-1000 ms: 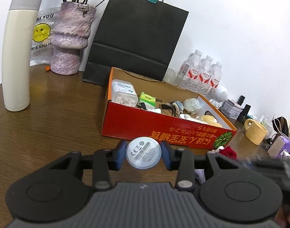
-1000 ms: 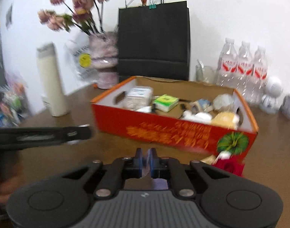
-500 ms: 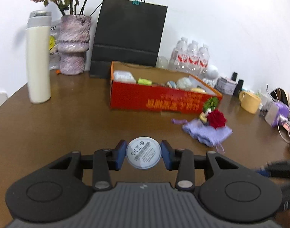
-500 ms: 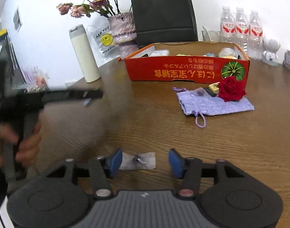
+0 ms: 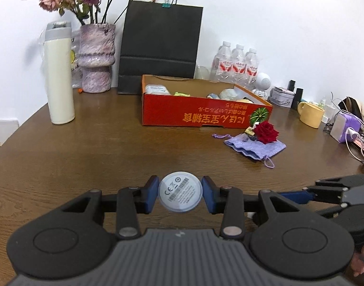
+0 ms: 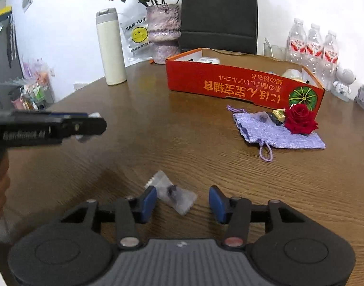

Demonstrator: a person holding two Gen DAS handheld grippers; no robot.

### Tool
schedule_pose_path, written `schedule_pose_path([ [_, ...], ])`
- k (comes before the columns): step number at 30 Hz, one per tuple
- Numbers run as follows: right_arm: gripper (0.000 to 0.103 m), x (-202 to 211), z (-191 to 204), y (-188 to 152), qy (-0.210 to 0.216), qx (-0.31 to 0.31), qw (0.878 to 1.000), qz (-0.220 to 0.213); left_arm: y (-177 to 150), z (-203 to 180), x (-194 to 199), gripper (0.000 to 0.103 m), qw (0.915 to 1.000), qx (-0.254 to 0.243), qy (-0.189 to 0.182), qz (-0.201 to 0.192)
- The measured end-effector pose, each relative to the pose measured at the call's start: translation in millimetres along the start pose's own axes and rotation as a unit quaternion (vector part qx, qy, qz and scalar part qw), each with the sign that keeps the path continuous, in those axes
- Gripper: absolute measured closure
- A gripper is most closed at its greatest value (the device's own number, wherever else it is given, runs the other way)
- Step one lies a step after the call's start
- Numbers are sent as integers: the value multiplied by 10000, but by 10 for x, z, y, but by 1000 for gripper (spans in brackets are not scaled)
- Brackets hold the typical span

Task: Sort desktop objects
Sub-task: 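Carry the puck and packet over the box and lower them inside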

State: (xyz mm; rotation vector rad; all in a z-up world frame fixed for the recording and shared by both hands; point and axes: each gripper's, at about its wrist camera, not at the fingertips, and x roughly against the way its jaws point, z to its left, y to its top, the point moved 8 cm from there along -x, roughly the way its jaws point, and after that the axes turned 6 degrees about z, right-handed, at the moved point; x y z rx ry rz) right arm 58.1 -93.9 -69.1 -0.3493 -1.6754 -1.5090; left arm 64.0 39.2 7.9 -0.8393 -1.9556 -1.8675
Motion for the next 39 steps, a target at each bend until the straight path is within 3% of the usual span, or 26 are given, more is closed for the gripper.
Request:
schedule_pose_path([
  [4,57,-22,135,-2,107,366,9993,40,-33,-12,37,62,10000,-24,-42,-11],
  [5,59,-30,148,-9,81,464,9989,51,-38,-9,40,62,10000,-22,-34,-9],
  [7,72,-24,145,-3,86,466,9989,60,-51,5,41,62,10000,-13,-22,9],
  [12,78,-43,162,23,123,536,9985,67,-74,3,41,62,10000,-46,-57,48],
  [16,97,-42,220,19,217,683,9974,73,-77,-23,75,62,10000,-63,-67,28],
  [21,99,1,237,-1,182,626,9979,4,-76,-80,186,62,9999,-103,-5,-73],
  [30,99,818,-146,148,-331,-41,9930,-1131,66,-225,579,62,9982,-91,171,-562],
  [34,98,1200,-348,155,-604,-266,9836,-1681,218,-461,866,62,9904,-503,439,-1214],
  [39,98,1311,-579,249,-790,-521,9751,-2003,384,-653,755,62,9889,-531,395,-1331],
])
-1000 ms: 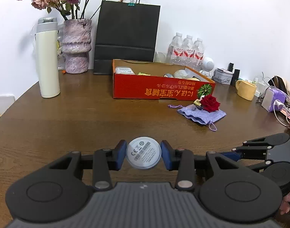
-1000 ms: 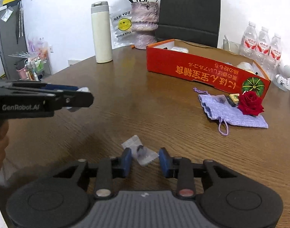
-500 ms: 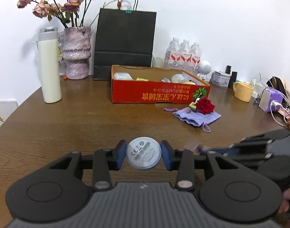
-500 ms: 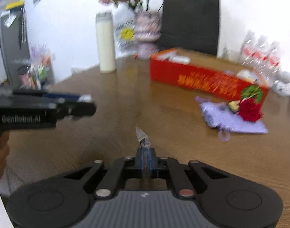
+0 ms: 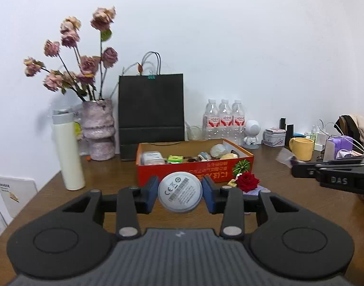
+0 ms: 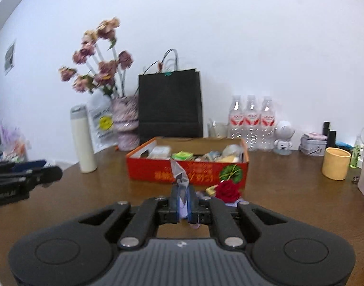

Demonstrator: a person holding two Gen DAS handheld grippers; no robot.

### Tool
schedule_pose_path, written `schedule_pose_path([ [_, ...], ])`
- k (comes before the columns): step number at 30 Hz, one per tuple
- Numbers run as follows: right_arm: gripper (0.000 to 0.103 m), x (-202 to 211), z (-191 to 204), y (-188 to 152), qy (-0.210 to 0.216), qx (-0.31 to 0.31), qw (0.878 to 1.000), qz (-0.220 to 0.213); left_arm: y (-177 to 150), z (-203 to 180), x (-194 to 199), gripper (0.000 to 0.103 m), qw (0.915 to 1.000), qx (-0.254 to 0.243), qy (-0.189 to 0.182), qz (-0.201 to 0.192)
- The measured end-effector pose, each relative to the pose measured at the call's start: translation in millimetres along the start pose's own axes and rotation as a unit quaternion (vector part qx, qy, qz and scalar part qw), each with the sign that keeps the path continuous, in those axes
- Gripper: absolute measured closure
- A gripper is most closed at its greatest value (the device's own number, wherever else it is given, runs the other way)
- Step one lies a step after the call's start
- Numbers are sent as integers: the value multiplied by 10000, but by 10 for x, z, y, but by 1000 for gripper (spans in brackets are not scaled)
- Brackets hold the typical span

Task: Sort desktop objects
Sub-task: 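Carry the puck and packet over the box and lower them inside, then open both tools to release the puck and packet into the box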

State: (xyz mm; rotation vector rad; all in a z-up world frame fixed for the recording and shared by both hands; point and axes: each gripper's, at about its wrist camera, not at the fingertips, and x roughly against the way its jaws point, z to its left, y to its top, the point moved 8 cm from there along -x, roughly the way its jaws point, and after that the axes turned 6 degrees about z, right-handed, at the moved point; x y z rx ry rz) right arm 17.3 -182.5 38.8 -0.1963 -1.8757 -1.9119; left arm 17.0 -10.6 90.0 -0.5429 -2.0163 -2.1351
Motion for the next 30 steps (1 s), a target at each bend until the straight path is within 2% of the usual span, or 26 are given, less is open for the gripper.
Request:
schedule_pose_path([
  [3,98,-226,-67,118,21,-15,10000,37,175,-34,-272,62,9999,114,-117,-31],
  [7,98,-646,-229,439,-34,-99,9999,-18,598,0,-880,62,9992,297,-64,-246],
  [10,98,-1160,-378,760,-99,-67,9999,22,897,40,-1478,62,9988,399,36,-285],
  [14,98,-1899,-671,1232,-181,-202,9995,173,1154,124,-2232,62,9991,385,153,-47],
  [17,98,-2311,-874,1462,-169,-180,9988,417,1140,226,-2723,63,9981,460,125,389],
  [18,98,-2458,-931,1496,-182,-88,9979,611,1106,237,-2878,63,9971,460,125,594],
  [19,98,-2601,-996,1519,-217,-33,9967,781,1054,212,-3097,62,9945,378,-24,975],
  [21,98,-2959,-1160,1518,-199,-57,9901,1388,990,202,-3465,63,9856,535,-262,1581],
  [22,98,-3143,-1234,1500,-142,-126,9849,1722,951,185,-3688,62,9767,658,-484,1984],
  [23,98,-3346,-1303,1469,-88,-196,9776,2092,925,179,-3841,62,9704,747,-601,2216],
  [25,98,-3640,-1386,1405,-47,-310,9662,2559,845,184,-4133,62,9590,729,-525,2686],
  [28,96,-3951,-1360,1299,-99,-121,9510,3088,766,183,-4340,61,9543,645,-311,2903],
  [29,94,-4008,-1319,1243,-88,-41,9448,3274,760,180,-4382,57,9535,678,-318,2918],
  [30,92,-4066,-1287,1194,-86,9,9392,3433,765,170,-4387,49,9539,705,-355,2895],
])
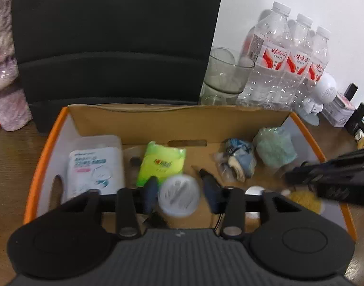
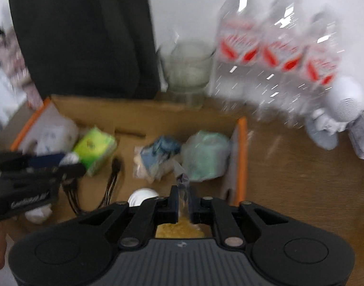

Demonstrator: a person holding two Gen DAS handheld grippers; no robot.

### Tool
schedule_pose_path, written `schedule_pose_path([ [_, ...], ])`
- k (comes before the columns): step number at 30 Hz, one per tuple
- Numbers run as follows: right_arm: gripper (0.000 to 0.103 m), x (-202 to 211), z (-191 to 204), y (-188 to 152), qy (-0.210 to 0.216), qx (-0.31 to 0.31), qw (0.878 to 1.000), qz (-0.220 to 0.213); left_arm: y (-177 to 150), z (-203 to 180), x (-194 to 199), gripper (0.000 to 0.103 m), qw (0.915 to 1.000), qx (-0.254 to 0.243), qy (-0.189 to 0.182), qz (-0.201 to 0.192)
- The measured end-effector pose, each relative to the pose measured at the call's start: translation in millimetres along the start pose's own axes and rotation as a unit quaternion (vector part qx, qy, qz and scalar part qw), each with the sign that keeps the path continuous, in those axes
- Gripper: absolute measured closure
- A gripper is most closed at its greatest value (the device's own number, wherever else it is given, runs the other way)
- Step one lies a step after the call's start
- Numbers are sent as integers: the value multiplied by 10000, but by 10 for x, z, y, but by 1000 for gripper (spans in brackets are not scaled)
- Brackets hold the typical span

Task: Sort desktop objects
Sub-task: 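Open both tools to release the puck and packet into the box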

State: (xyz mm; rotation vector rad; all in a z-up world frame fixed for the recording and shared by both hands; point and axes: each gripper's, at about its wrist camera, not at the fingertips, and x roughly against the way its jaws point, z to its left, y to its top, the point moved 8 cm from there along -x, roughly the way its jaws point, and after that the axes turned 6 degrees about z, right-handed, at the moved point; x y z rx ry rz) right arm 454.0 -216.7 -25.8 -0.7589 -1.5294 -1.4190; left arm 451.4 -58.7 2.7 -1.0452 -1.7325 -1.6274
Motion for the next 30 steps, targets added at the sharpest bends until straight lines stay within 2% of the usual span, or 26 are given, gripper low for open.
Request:
schedule_pose_path([
  [1,83,-66,23,12,-48,41,9999,106,24,1,21,46,10000,13,-23,-43],
  [2,79,-102,37,28,-151,91,9997,158,40,-2,46,44,10000,1,-6,-67],
  [4,63,-111,56,63,-266,140,9995,131,101,21,120,37,9999,-14,6,-161],
  [8,50,82,101,177,5,-64,10000,-58,256,59,344,30,9994,-38,65,-323],
  [9,44,148,107,203,55,-119,9999,-88,284,96,417,24,9993,-32,179,-341],
  [11,33,286,135,237,201,-237,9994,-124,304,152,519,22,9988,5,373,-315],
  [13,19,389,186,243,339,-342,9988,-75,252,209,591,15,9986,-2,523,-109],
  [18,18,602,314,131,380,-511,9979,80,41,314,825,13,9965,113,796,221],
  [23,18,844,504,-56,402,-555,9976,-4,-110,305,1187,2,9946,211,1016,-4],
  [24,18,908,535,-86,372,-542,9978,-112,-143,300,1270,0,9943,267,1029,-99],
  [26,17,1064,605,-148,300,-491,9971,-497,-237,285,1487,0,9925,457,995,-536],
  [27,14,1150,631,-187,277,-474,9947,-864,-297,274,1589,0,9901,535,979,-852],
  [28,12,1258,655,-262,157,-466,9902,-1310,-396,261,1720,0,9841,583,1074,-1286],
  [30,7,1494,700,-542,-213,-506,9696,-2384,-591,214,1901,0,9715,582,1127,-2000],
])
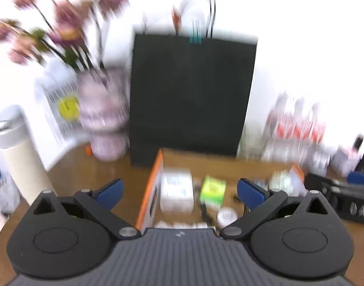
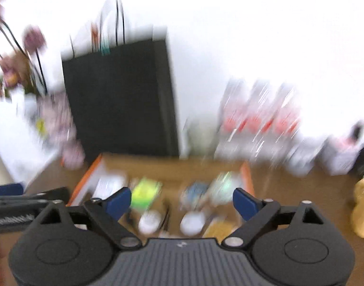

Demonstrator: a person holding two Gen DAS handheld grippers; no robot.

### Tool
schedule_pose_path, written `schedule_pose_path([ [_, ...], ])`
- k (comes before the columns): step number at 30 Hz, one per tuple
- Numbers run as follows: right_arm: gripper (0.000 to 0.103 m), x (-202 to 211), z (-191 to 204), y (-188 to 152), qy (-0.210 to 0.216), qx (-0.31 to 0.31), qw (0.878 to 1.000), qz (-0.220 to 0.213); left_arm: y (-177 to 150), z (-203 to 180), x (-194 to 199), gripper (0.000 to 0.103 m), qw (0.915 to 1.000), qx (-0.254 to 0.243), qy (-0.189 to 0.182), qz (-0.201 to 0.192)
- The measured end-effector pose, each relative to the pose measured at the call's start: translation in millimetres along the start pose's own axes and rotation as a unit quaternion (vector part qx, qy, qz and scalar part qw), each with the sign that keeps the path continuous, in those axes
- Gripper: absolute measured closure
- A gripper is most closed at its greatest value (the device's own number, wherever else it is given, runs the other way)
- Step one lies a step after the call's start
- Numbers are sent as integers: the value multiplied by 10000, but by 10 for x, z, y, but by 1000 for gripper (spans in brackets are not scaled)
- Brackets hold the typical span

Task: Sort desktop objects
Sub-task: 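Open both tools to release the puck and packet into the box, then withdraw both tools from the box back toward the pouch and rose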

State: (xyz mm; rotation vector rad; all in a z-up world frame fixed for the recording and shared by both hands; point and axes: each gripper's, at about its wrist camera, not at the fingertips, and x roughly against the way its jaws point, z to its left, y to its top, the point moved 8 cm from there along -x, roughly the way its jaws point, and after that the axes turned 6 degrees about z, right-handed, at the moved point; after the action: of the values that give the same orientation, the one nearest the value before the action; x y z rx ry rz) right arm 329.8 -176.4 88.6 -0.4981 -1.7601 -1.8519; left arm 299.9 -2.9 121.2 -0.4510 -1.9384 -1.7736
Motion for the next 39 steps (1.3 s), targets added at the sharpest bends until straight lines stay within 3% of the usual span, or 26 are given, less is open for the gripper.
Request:
schedule_pose_path([
  [2,2,244,8,-227,93,-25,9973,-729,-182,0,166,0,9994,27,-103,-328],
  [7,2,435,74,-679,161,154,9952,-957,-453,22,358,0,9992,-113,-13,-377],
  [11,2,565,55,-895,265,-5,9960,-850,-675,36,601,0,9981,-363,16,-502],
  [15,2,839,54,-1195,350,-104,9972,-648,-1067,199,970,0,9971,-521,-356,-429],
  [18,2,1122,67,-1585,562,-78,9973,-458,-1425,337,1181,0,9971,-624,-398,-197],
  [22,2,1441,39,-2146,487,-41,9984,-278,-1911,476,1405,0,9976,-498,-456,141],
  [25,2,1593,-11,-2477,418,-359,9983,-204,-2157,593,1502,0,9992,-131,-230,301],
  [27,2,1657,29,-2655,517,-367,9978,-166,-2275,597,1545,0,9985,-57,-378,387],
  [33,5,1778,70,-2718,571,-123,9980,-227,-2327,490,1542,0,9972,-376,-392,519],
  [39,22,1564,23,-2641,823,-45,9966,-77,-2257,278,1423,0,9954,-595,-572,490],
])
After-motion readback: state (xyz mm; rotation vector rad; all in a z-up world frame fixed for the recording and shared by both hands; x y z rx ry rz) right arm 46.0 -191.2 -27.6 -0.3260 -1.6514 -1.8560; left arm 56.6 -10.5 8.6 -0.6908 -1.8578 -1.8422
